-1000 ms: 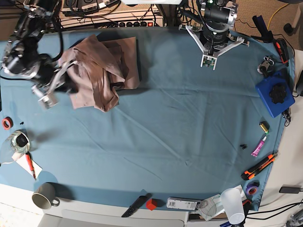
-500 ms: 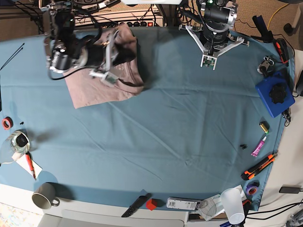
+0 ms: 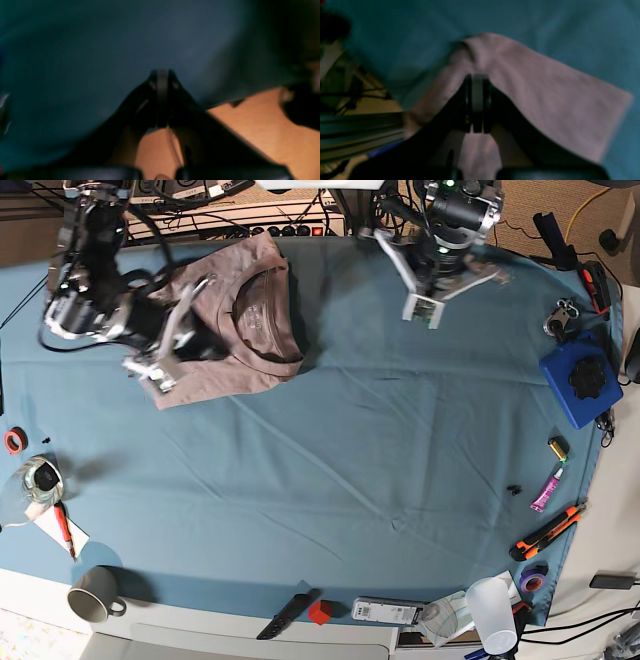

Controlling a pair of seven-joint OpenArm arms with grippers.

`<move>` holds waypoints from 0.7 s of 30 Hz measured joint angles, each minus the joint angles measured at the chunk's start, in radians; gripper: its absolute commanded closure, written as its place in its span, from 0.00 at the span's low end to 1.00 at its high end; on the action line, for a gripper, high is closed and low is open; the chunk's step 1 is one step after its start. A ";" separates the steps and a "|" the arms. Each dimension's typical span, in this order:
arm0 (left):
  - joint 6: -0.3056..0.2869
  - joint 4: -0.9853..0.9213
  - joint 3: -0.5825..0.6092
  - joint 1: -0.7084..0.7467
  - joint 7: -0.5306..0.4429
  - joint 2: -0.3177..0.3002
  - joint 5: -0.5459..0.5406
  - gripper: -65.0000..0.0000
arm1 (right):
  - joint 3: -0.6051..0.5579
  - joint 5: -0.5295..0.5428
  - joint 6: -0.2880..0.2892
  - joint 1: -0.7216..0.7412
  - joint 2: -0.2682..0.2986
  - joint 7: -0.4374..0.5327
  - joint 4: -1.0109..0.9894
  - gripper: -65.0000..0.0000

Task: Fold the T-shirt properly
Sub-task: 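Smooth and tuck the folded shirt with the right gripper, then release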

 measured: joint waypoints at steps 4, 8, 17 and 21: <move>-0.021 0.000 0.002 -0.030 -0.039 0.000 -0.048 1.00 | 0.022 -0.008 -0.004 0.000 0.000 0.001 -0.176 1.00; -0.019 0.000 0.002 -0.061 -0.036 0.000 -0.047 1.00 | 0.019 0.014 -0.001 0.001 -0.002 0.040 -0.338 1.00; -0.019 -0.015 0.002 -0.062 -0.029 0.000 -0.055 1.00 | 0.021 0.158 -0.001 0.074 0.008 -0.016 -0.332 1.00; -0.019 -0.015 0.002 -0.062 -0.029 0.000 -0.054 1.00 | 0.024 0.065 -0.001 0.181 -0.018 0.018 -0.331 1.00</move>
